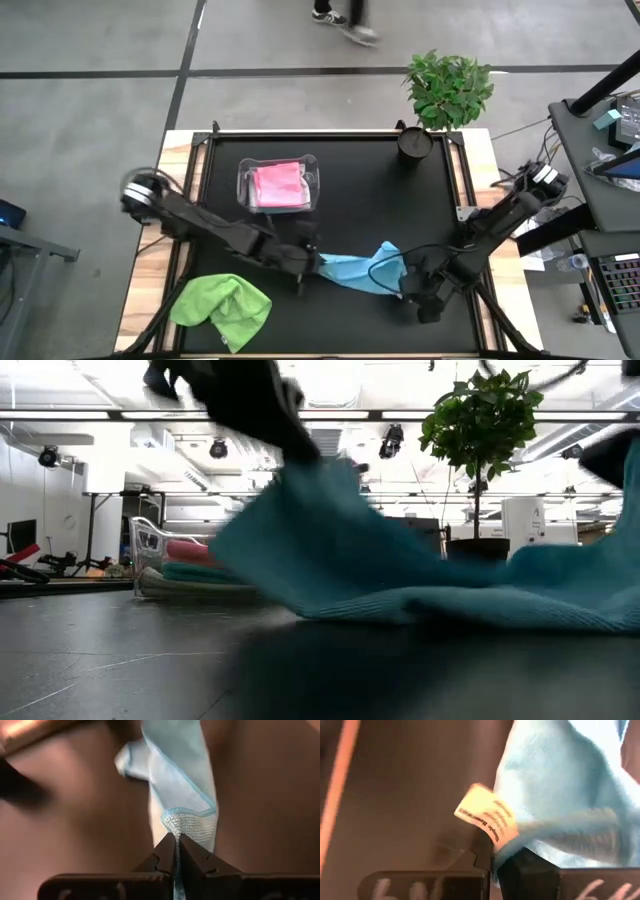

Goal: Fold microfiber towels
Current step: Fold the blue microfiber cloth

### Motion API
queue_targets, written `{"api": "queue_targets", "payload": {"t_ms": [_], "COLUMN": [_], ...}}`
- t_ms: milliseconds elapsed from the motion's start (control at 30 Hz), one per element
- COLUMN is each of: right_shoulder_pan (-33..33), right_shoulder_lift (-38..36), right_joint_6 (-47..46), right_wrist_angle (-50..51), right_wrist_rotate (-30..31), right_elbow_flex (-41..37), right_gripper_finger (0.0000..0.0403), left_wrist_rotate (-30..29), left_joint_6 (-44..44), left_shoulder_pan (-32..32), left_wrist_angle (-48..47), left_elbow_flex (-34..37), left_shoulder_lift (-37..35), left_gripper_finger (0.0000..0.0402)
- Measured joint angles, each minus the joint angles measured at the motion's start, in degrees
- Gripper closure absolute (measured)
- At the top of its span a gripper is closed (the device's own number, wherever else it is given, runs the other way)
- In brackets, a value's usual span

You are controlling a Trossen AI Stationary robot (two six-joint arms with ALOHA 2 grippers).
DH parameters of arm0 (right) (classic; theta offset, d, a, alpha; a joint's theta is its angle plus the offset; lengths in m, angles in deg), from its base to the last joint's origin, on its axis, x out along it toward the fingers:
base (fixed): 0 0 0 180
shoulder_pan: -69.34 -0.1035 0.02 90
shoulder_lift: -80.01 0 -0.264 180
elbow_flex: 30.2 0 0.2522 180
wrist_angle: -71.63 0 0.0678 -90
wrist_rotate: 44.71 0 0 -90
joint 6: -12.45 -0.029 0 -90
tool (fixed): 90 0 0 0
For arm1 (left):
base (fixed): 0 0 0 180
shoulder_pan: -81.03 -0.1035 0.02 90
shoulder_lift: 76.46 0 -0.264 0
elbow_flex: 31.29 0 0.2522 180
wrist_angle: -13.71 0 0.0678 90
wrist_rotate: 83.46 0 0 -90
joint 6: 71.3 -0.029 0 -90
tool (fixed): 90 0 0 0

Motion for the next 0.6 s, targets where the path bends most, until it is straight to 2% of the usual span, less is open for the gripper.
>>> {"api": "queue_targets", "payload": {"t_ms": [233,467,600], "right_shoulder_pan": [-5.4,-11.2,-12.0], "right_shoulder_lift": [-10.2,-18.4,-21.7], "right_joint_6": [1.8,6.1,2.8], "right_wrist_angle": [-1.8,-8.1,-7.3], "right_wrist_rotate": [6.5,11.5,19.1], "right_elbow_flex": [2.1,2.2,2.4], "right_gripper_finger": [0.0394,0.0394,0.0394], "left_wrist_rotate": [-1.1,-3.7,-3.7], "left_joint_6": [-2.7,-2.2,-0.4], "left_shoulder_pan": [4.9,8.1,8.2], "left_wrist_angle": [-0.4,0.6,3.9], "left_elbow_flex": [2.0,6.0,7.3], "left_shoulder_lift": [-14.5,-22.8,-25.2], "left_gripper_finger": [0.0401,0.0401,0.0401]}}
